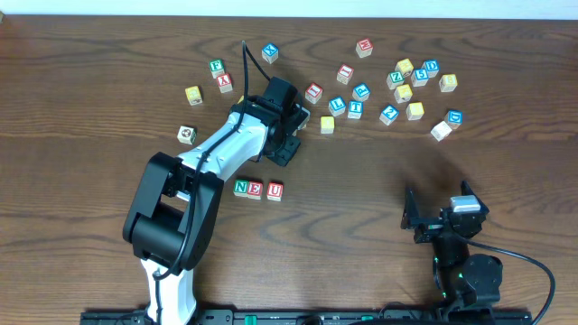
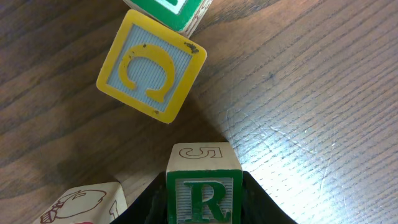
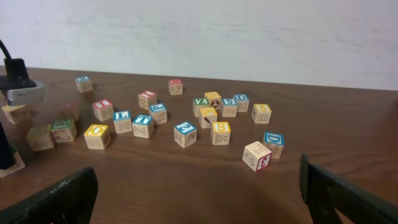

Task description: Spell out NEURIPS

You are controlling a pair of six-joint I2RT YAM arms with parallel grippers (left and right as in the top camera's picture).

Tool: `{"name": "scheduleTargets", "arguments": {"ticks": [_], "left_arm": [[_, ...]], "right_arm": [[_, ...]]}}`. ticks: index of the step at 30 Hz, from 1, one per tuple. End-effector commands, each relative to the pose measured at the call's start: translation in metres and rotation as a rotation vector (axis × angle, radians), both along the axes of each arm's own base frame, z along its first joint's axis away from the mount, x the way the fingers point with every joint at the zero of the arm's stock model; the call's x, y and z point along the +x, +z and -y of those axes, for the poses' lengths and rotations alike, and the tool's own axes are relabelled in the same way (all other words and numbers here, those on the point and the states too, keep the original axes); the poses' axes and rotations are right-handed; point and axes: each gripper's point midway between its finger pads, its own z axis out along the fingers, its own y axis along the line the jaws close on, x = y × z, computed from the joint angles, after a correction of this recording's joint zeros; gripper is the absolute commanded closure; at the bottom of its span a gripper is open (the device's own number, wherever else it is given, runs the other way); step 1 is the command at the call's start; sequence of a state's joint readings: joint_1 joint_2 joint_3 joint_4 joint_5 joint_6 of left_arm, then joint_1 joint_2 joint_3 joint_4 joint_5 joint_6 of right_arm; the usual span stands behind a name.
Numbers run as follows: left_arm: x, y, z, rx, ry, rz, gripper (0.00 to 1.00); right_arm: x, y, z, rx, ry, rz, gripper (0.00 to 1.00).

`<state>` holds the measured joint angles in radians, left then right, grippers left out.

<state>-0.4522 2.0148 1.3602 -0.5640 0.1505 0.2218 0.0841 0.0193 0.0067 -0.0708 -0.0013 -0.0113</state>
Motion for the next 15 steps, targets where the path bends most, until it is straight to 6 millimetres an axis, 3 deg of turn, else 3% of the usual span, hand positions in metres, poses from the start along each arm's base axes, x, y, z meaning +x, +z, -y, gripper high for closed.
{"name": "scheduleTargets", "arguments": {"ticks": [1, 6, 15], "left_arm": [[0.01, 0.019, 0.002, -0.012, 0.005, 0.051, 0.81], [0.014, 0.04, 0.003, -0.038, 0.023, 0.091, 0.81], [0.014, 0.119, 0.003, -0.164, 0.166, 0.207, 0.81]], "right_arm": [[0.0, -0.002, 0.001, 0.006, -0.004, -0.007, 0.01], [0.0, -0.002, 0.001, 0.006, -0.004, -0.007, 0.01], [0.0, -0.002, 0.001, 0.006, -0.004, -0.007, 0.01]]}}
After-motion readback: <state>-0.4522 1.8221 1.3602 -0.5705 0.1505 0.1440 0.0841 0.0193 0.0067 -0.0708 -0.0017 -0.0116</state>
